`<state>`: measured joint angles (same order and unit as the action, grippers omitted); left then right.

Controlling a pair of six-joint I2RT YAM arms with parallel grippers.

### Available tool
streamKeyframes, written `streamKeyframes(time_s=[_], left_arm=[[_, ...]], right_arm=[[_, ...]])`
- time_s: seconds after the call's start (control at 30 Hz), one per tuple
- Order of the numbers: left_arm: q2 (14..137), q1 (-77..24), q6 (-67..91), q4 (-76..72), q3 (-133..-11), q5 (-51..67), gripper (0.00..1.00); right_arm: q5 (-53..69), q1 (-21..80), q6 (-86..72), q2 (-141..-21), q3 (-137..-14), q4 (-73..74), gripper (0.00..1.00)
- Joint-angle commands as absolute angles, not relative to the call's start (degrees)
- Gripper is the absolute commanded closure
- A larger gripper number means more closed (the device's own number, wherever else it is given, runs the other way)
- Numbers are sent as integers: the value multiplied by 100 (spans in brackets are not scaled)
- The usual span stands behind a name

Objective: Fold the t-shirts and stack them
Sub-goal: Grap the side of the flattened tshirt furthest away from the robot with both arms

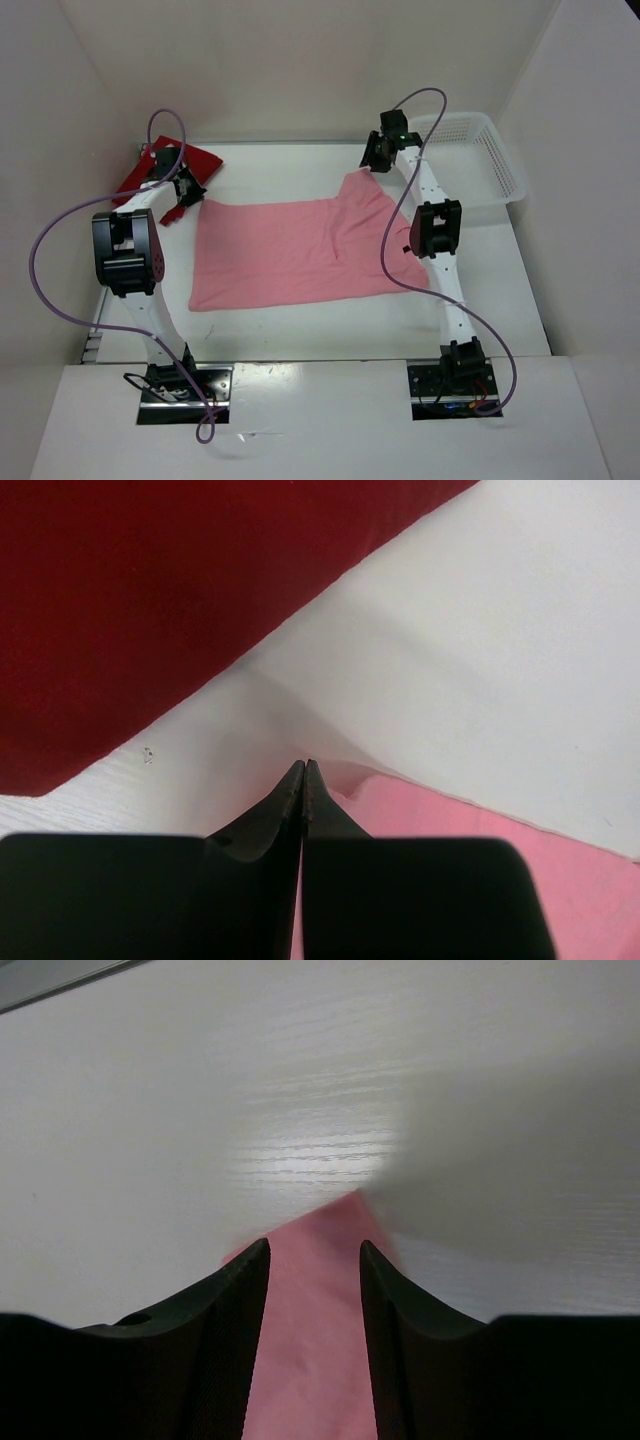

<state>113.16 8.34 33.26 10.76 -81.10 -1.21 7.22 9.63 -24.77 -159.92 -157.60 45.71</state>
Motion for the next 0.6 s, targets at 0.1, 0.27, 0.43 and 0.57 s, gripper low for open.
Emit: streamKeyframes(time_s=[0.1, 0.27, 0.43, 0.57], left_arm=[[11259, 844, 3340, 976, -8183, -88, 100], [11259, 844, 3393, 923, -8183, 26, 100], [11259, 844, 3393, 923, -8183, 26, 100], [11259, 844, 3393, 923, -8183, 26, 100]], right_arm=[[370, 1169, -2443, -16321, -16040, 4499, 57], [97, 1222, -2443, -16392, -16154, 4500, 57], [97, 1222, -2443, -16093, -16277, 4316, 57], [-245, 1222, -2391, -15908, -16225, 4070, 56]])
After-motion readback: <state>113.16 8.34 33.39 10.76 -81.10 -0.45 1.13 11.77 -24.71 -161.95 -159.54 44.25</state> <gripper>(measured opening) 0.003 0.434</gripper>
